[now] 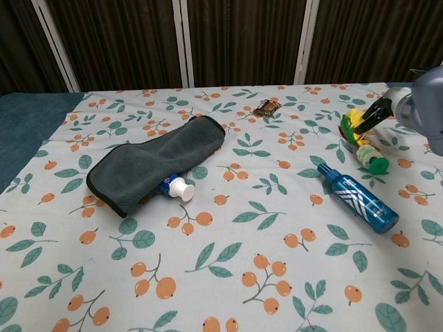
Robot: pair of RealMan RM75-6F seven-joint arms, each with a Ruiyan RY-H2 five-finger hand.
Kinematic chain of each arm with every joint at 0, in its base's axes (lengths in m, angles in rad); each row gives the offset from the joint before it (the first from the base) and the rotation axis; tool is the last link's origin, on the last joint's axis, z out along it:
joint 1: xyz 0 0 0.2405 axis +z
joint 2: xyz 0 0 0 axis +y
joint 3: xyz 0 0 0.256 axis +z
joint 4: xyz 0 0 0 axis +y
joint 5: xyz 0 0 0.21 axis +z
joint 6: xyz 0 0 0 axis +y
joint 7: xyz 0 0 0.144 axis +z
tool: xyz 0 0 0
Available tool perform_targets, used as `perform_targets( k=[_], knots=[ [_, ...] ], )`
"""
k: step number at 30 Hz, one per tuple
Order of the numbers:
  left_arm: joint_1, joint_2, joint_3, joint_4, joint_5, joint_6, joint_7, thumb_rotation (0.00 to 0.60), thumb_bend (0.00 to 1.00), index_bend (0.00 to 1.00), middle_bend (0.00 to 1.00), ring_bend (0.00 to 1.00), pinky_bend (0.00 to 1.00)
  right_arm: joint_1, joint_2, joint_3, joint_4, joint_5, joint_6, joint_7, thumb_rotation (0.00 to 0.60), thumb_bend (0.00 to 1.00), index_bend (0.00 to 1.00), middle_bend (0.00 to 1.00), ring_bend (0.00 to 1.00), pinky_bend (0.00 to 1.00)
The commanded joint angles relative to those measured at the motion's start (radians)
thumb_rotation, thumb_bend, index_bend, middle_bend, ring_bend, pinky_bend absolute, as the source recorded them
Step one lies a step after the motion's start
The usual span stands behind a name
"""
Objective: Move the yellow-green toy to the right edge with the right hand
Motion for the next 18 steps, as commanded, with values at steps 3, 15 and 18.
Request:
perform_targets(
  k=[3,15,18],
  knots=[
    [0.000,0.000,0.000,-0.001,0.001,0.000,-0.001,0.598,0.15,0.00,0.00,0.00,0.00,0.013,-0.020,0.003,0.001,-0.014,0.011,0.004,0.600,0.22,0.38,0.12,0.00,0.00],
    [0.001,0.003,0.001,-0.002,0.004,0.002,-0.013,0.598,0.15,0.00,0.00,0.00,0.00,0.003,-0.074,-0.062,0.064,-0.154,0.053,0.020,0.600,0.22,0.38,0.13,0.00,0.00],
    [0.001,0.003,0.001,-0.002,0.004,0.002,-0.013,0.596,0.15,0.00,0.00,0.00,0.00,0.004,-0.092,-0.070,0.086,-0.192,0.064,0.039,0.600,0.22,0.42,0.17,0.00,0.00]
  ],
)
